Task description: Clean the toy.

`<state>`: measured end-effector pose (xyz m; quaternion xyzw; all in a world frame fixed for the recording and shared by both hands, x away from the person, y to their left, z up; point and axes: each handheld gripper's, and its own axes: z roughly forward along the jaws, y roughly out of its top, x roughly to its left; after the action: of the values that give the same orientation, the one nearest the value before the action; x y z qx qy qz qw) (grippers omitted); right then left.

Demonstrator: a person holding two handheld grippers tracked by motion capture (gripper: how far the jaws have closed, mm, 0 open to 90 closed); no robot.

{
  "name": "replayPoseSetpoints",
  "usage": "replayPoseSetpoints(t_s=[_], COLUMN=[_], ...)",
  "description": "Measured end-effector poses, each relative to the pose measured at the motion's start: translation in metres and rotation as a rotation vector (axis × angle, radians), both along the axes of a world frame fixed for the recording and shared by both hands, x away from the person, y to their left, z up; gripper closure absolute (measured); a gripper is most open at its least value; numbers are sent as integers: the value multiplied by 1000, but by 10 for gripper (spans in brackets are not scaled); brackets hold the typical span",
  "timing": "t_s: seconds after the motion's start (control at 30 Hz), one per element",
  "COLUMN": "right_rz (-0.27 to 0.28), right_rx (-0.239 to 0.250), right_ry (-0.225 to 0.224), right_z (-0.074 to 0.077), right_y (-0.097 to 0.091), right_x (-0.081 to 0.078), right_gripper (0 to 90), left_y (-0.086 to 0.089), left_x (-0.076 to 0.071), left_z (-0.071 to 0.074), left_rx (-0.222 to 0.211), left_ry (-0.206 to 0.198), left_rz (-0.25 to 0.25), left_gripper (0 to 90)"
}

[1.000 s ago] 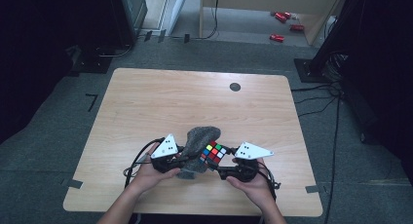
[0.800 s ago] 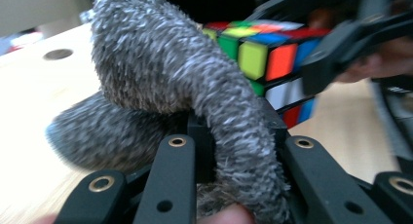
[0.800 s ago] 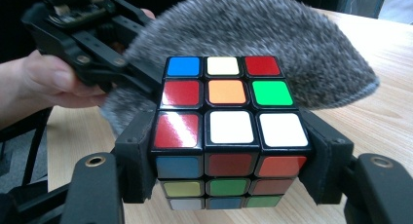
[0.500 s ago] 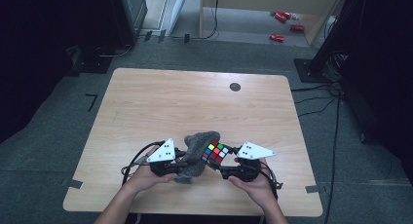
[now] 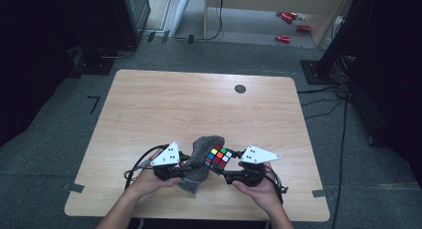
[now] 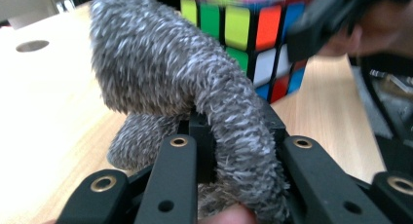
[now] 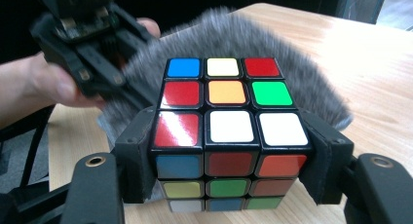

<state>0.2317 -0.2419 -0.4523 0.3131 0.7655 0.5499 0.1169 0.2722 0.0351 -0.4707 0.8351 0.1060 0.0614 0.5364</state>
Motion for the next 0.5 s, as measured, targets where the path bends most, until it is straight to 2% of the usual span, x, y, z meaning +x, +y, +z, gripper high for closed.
replayPoseSetpoints(t_s=[0.13,0.3,0.4,0.5], right_rz=[-3,-4,-9,-25], right_rx=[38,34,29,32], right_ry=[23,23,16,8], right_z=[-3,-3,-2,0], right_y=[-5,-5,-6,-7], right_x=[3,3,3,3], right_gripper=[342,343,343,343], left_y=[3,7,6,3], left_x=[-2,-2,-2,-2], left_z=[9,11,10,6], left_rx=[-73,-124,-124,-80], left_ry=[1,20,25,23], left_rz=[-20,-59,-70,-59], left_gripper=[768,766,765,765])
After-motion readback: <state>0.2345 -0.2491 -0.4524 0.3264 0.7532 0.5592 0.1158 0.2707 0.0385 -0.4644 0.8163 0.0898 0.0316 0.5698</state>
